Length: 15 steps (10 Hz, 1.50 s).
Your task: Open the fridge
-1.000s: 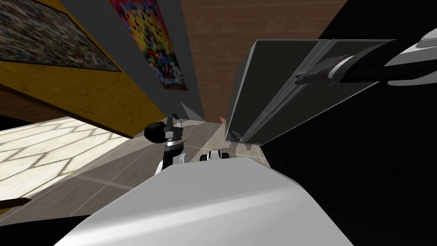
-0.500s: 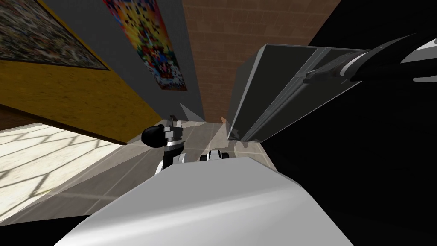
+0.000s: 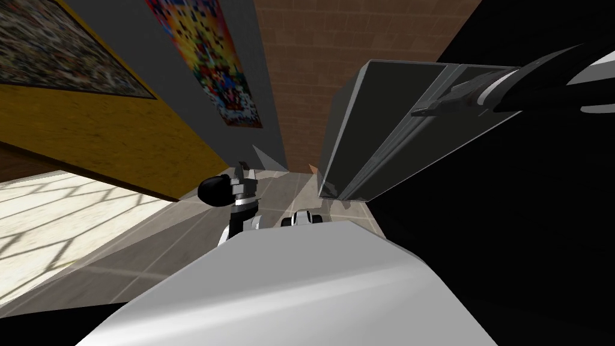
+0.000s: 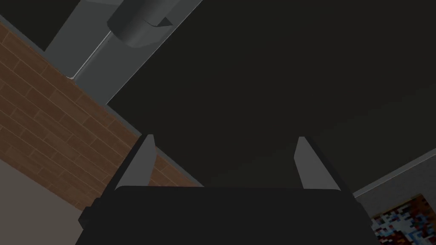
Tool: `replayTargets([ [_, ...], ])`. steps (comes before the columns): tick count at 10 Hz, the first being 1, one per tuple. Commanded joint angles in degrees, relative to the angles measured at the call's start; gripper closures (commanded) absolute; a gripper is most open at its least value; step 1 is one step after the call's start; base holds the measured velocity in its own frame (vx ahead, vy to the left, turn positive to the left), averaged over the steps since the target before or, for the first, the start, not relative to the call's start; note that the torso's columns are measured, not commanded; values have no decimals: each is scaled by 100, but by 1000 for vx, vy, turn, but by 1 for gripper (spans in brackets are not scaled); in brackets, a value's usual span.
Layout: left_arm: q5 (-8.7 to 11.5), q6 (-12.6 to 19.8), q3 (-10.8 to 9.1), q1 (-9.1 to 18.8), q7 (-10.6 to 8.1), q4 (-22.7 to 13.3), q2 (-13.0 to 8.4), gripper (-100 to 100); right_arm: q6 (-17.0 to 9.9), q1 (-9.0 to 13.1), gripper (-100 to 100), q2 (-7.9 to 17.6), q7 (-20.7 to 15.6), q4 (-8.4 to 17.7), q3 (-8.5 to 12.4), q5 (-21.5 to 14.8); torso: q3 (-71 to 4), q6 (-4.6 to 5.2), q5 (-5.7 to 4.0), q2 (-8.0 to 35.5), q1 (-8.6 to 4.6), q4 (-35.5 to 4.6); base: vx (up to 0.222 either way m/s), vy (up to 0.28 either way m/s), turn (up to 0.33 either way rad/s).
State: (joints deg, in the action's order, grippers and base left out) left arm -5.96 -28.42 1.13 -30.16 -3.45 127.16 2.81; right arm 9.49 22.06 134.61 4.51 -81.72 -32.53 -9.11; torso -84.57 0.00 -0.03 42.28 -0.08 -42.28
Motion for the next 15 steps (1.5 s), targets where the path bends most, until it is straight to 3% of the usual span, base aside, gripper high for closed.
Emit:
replayTargets([
  [1,0,0,0,0,0,0,0,0,105,49,-100,-20,-2,-48,82,11,3,0,8,5,19,-2,11,-190,76],
  [8,0,0,0,0,0,0,0,0,400,220,-100,-70,-6,-191,293,47,2,0,0,3,-2,-1,7,-202,69],
  [11,0,0,2,-1,0,0,2,0,381,188,-100,-73,5,-151,276,50,-14,-1,17,-25,44,7,55,-74,24],
  [12,0,0,2,-1,0,0,2,0,387,188,100,-75,7,-151,277,51,-13,-1,11,-15,33,7,0,0,0],
  [15,0,-1,4,-1,0,0,4,0,276,47,100,40,128,26,96,98,32,17,1,33,31,-11,7,194,-127],
])
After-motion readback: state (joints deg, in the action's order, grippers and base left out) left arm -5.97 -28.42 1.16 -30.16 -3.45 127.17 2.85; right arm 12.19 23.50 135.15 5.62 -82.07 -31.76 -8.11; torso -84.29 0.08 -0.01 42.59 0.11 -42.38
